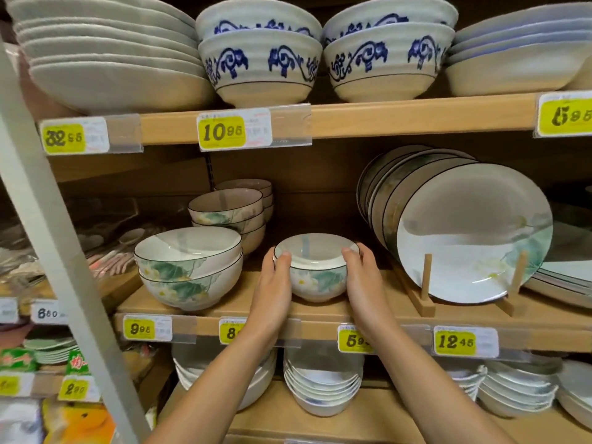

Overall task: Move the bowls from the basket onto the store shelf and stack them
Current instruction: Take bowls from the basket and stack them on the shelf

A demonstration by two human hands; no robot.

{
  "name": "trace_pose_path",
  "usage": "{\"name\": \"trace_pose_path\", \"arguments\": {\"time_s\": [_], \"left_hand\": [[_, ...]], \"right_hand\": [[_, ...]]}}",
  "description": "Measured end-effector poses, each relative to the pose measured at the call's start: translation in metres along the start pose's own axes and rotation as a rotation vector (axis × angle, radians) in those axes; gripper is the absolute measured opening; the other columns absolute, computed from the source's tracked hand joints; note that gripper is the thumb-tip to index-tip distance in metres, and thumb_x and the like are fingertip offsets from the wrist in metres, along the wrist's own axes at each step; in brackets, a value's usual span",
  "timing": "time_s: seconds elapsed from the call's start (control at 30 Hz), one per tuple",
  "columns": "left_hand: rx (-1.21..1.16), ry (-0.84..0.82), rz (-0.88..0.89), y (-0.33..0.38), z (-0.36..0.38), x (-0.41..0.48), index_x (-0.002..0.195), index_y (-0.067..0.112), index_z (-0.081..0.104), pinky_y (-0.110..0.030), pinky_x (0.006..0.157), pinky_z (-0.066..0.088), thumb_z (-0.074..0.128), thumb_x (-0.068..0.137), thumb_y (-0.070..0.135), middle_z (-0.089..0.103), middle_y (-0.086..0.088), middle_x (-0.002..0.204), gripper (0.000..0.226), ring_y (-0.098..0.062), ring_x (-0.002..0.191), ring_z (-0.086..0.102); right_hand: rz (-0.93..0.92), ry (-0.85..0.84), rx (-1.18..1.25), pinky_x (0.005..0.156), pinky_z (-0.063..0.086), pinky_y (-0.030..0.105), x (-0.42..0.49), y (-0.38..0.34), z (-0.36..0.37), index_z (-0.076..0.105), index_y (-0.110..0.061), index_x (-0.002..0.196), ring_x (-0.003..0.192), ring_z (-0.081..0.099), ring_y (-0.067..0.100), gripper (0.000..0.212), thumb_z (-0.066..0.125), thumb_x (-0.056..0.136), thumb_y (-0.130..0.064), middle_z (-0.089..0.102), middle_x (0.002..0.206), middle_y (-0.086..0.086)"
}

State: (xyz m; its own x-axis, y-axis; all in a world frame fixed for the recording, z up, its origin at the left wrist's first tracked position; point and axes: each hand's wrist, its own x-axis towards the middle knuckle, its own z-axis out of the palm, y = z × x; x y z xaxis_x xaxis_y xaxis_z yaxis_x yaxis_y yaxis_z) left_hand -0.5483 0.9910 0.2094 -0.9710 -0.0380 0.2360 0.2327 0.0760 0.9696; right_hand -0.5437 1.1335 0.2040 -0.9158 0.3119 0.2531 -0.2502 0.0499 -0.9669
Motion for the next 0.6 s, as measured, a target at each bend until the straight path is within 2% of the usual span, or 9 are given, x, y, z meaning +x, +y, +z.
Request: {"name": "trace_pose_path", "arguments": {"time_s": [0.1,0.23,0.3,0.37,0.43,0.53,0.6], "left_hand": [[-0.011,-0.029,-0.007,0.000,-0.003,-0.001,0.142,0.033,0.042,-0.040,0.111,0.039,0.034,0.097,0.053,0.056,0.010,0.136,0.050,-0.008,0.126,0.051],[-0.059,-0.033,-0.035,0.002,-0.003,-0.003,0.131,0.032,0.052,-0.029,0.099,0.047,0.038,0.096,0.058,0.065,0.015,0.120,0.045,0.001,0.111,0.059],[-0.084,-0.005,-0.059,0.002,-0.001,0.004,0.131,0.025,0.052,-0.028,0.095,0.050,0.039,0.097,0.055,0.067,0.009,0.119,0.047,-0.001,0.107,0.062],[-0.116,0.019,-0.111,0.005,0.002,0.013,0.133,0.019,0.049,-0.026,0.085,0.056,0.041,0.097,0.054,0.065,0.004,0.118,0.050,-0.002,0.099,0.063],[-0.144,0.035,-0.180,0.009,0.006,0.023,0.138,0.016,0.042,-0.021,0.069,0.058,0.042,0.098,0.051,0.059,0.000,0.122,0.054,-0.003,0.094,0.061],[-0.168,0.073,-0.276,0.011,0.015,0.045,0.143,0.014,0.037,-0.030,0.070,0.059,0.043,0.099,0.046,0.047,-0.009,0.138,0.055,-0.023,0.116,0.056],[-0.197,0.091,-0.317,0.010,0.020,0.062,0.142,0.016,0.040,-0.034,0.069,0.061,0.043,0.100,0.041,0.049,-0.011,0.138,0.048,-0.031,0.119,0.056]], "right_hand": [[-0.018,-0.001,-0.017,0.079,0.039,0.019,0.002,0.005,-0.001,0.031,-0.030,0.146,0.117,0.045,0.007,0.055,0.039,0.096,-0.051,0.047,0.132,-0.010],[-0.031,0.025,-0.031,0.070,0.034,0.010,0.007,0.008,0.003,0.033,-0.030,0.144,0.107,0.046,0.005,0.057,0.036,0.093,-0.054,0.046,0.122,-0.013],[-0.009,0.022,-0.001,0.067,0.039,0.016,0.014,0.008,0.008,0.041,-0.024,0.136,0.099,0.054,0.005,0.055,0.037,0.089,-0.053,0.055,0.116,-0.008],[0.050,0.052,0.028,0.063,0.041,0.023,0.029,0.007,0.014,0.047,-0.019,0.120,0.090,0.056,0.006,0.041,0.039,0.091,-0.047,0.059,0.105,-0.001],[0.137,0.105,0.043,0.066,0.045,0.028,0.049,0.007,0.021,0.046,-0.019,0.116,0.087,0.058,0.012,0.032,0.042,0.094,-0.042,0.059,0.101,0.002],[0.261,0.145,0.032,0.076,0.049,0.032,0.075,0.010,0.030,0.051,-0.012,0.113,0.091,0.060,0.021,0.026,0.043,0.096,-0.031,0.062,0.108,0.009],[0.302,0.147,0.045,0.087,0.052,0.038,0.088,0.010,0.035,0.051,-0.012,0.125,0.100,0.060,0.025,0.035,0.045,0.098,-0.032,0.061,0.115,0.010]]}}
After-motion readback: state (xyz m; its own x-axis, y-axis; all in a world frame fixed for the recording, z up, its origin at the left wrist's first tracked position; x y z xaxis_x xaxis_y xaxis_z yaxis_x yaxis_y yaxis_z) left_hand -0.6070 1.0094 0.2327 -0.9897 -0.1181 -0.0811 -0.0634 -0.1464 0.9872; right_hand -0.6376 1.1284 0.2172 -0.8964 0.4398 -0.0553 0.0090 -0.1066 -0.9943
